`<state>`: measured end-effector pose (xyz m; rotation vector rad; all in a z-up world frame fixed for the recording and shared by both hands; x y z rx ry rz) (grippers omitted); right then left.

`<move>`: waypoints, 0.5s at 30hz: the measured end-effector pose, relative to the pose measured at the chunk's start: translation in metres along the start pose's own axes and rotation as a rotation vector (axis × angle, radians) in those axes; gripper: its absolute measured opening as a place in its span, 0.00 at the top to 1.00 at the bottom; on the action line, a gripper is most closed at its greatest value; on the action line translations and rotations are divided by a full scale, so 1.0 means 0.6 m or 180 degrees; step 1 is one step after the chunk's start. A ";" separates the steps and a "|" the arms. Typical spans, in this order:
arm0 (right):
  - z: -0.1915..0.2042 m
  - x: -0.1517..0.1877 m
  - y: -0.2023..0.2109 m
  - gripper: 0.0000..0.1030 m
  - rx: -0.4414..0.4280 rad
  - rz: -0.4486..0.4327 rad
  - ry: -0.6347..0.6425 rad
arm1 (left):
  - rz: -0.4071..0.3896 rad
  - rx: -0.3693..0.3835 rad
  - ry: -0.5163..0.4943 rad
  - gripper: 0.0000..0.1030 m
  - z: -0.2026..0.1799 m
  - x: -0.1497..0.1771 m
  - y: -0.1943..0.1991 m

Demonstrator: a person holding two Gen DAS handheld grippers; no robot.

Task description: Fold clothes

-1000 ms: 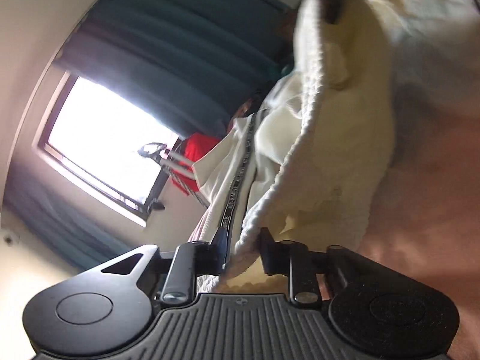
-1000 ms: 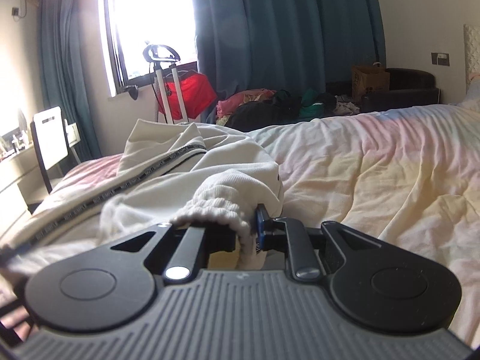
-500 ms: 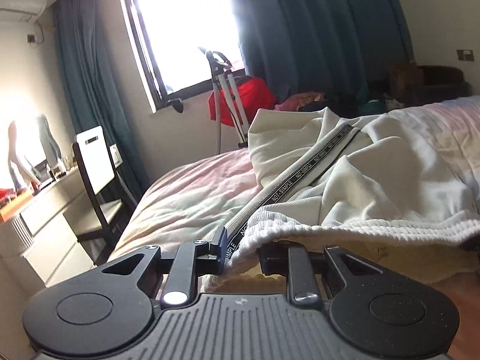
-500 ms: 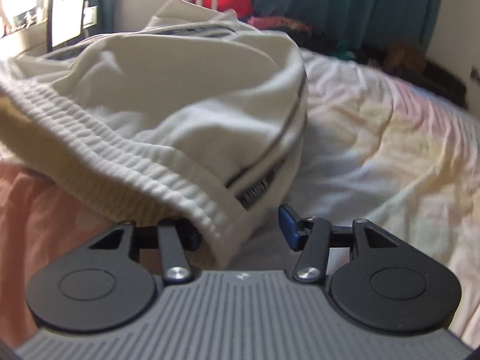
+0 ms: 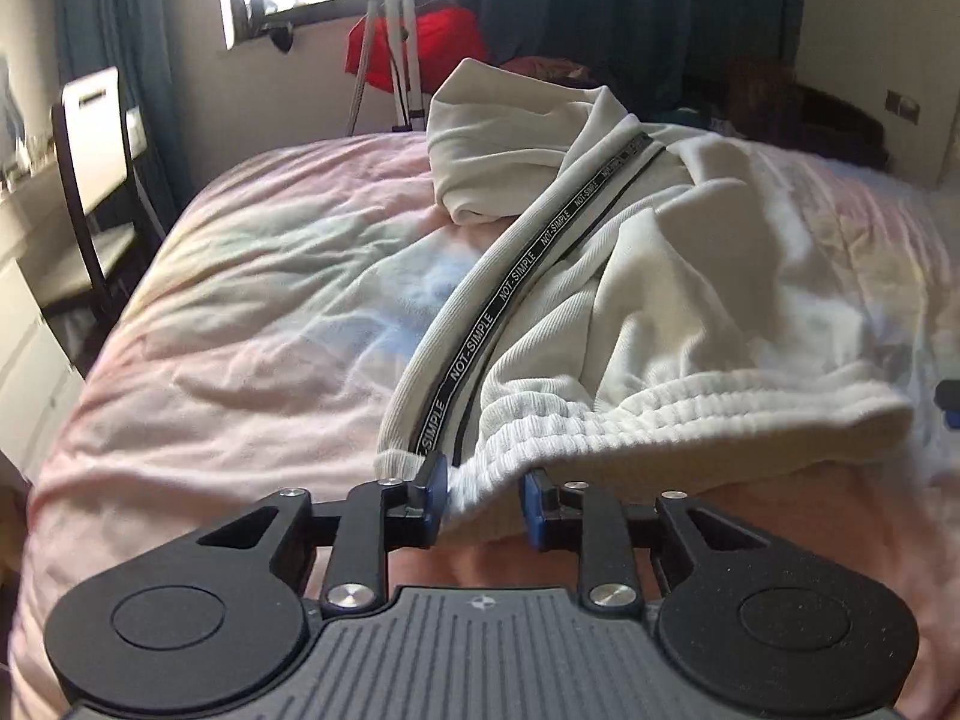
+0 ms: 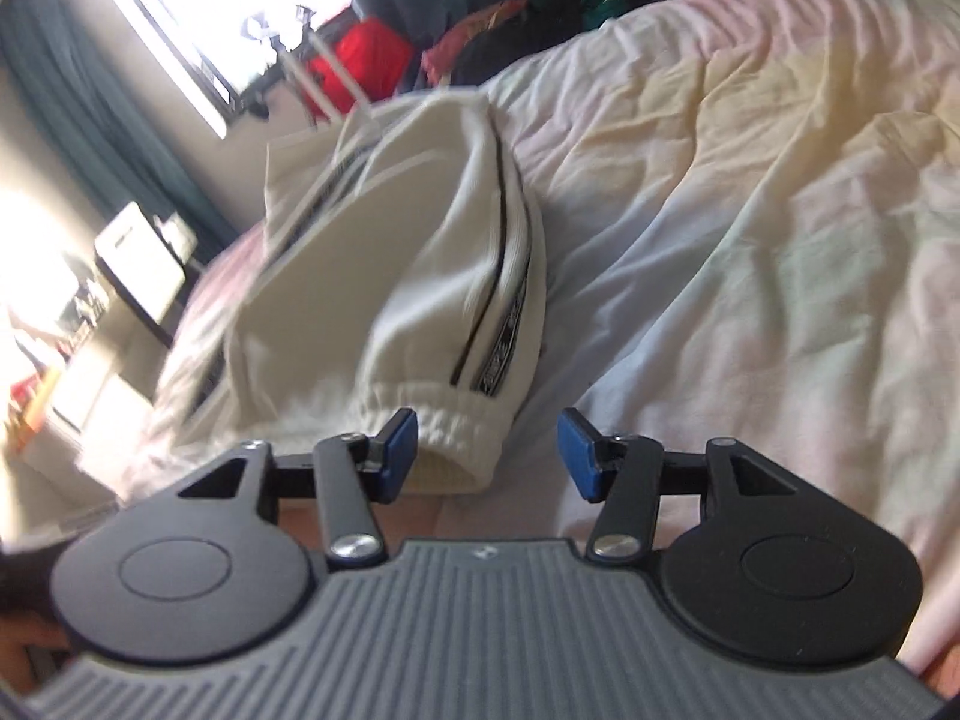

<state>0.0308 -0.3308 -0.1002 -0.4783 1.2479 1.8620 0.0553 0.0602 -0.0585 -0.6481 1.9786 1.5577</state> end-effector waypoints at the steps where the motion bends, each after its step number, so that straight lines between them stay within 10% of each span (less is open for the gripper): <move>1: -0.008 -0.003 0.008 0.45 -0.0032 -0.0086 -0.0111 | 0.0047 0.0147 0.0225 0.58 0.017 -0.006 0.007; 5: -0.036 -0.017 -0.001 0.45 -0.0215 -0.0286 -0.0574 | 0.0010 0.0518 0.0896 0.42 0.070 -0.033 0.016; 15: -0.026 -0.021 -0.127 0.45 -0.0008 -0.0007 -0.0467 | 0.0084 0.0393 0.1054 0.35 0.085 -0.056 -0.094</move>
Point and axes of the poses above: each gripper's, at about its wrist camera, not at the fingertips, and y roughly against the way its jaws point, z to its left, x to its underside, the point moved 1 cm from there along -y, roughly the way its jaws point, and after that the axes turned 9 degrees about y, right-handed, at the moved point
